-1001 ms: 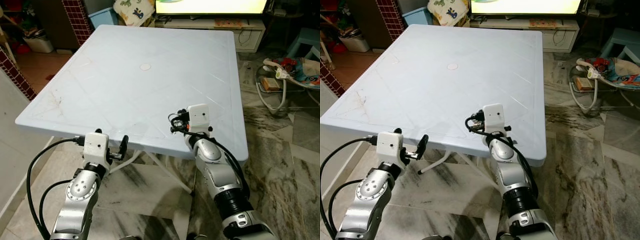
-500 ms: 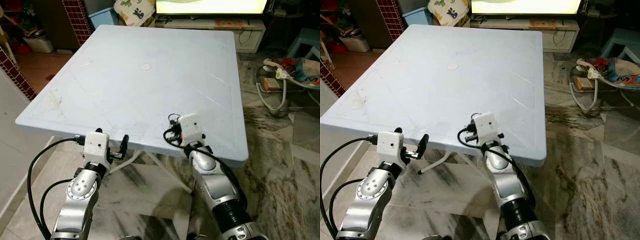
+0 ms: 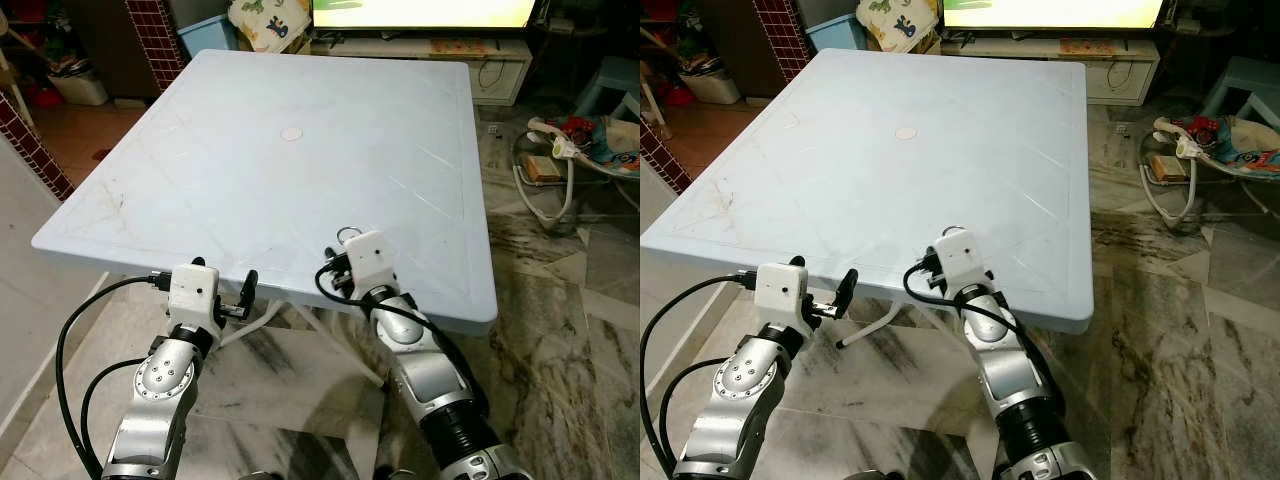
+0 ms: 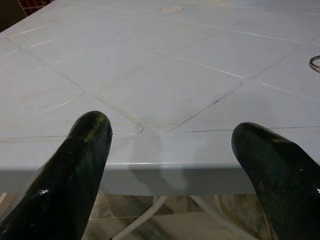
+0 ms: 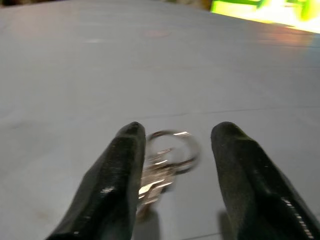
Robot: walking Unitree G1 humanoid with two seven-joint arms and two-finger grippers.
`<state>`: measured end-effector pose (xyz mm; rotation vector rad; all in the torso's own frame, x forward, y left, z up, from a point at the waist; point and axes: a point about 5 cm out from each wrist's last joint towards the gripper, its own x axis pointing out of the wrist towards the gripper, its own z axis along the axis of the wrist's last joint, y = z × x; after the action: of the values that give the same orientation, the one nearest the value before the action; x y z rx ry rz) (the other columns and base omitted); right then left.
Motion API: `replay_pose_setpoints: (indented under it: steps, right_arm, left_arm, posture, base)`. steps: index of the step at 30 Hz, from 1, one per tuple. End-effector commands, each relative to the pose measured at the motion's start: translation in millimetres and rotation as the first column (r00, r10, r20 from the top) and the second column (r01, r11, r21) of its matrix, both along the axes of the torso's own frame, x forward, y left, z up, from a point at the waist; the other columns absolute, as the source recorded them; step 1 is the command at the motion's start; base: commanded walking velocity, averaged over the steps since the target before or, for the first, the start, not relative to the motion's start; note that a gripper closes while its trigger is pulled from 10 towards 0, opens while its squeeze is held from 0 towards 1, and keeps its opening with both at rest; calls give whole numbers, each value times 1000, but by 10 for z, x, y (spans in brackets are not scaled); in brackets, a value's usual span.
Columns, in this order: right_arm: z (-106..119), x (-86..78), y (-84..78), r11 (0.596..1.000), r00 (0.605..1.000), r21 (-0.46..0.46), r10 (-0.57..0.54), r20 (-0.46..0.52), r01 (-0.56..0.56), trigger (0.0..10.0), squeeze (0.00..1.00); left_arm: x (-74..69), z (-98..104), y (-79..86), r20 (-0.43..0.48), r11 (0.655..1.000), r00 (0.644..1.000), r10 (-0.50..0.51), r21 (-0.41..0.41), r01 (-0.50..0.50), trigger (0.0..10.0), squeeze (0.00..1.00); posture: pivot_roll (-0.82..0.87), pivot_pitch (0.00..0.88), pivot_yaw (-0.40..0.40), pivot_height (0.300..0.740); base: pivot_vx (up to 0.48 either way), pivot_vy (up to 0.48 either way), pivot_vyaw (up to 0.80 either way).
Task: Hang keys on a hook
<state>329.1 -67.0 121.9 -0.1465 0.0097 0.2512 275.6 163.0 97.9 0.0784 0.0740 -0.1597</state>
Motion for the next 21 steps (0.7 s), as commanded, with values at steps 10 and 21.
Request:
replay_pose_setpoints:
  steps: [10,21]
  right_arm:
    - [89,100,-53,992,997,108,-58,-52,63,10000,1000]
    - [57,176,59,984,984,170,-29,-175,59,10000,1000]
  left_arm:
    - [5,-5,1,-2,1000,1000,1,8,-1,10000,0]
    - [-1,-5,5,-1,1000,1000,2,11,-2,10000,0]
  posture:
    - [36,94,84,740]
    - [43,91,80,740]
  base:
    - [0,0,0]
    - [0,0,0]
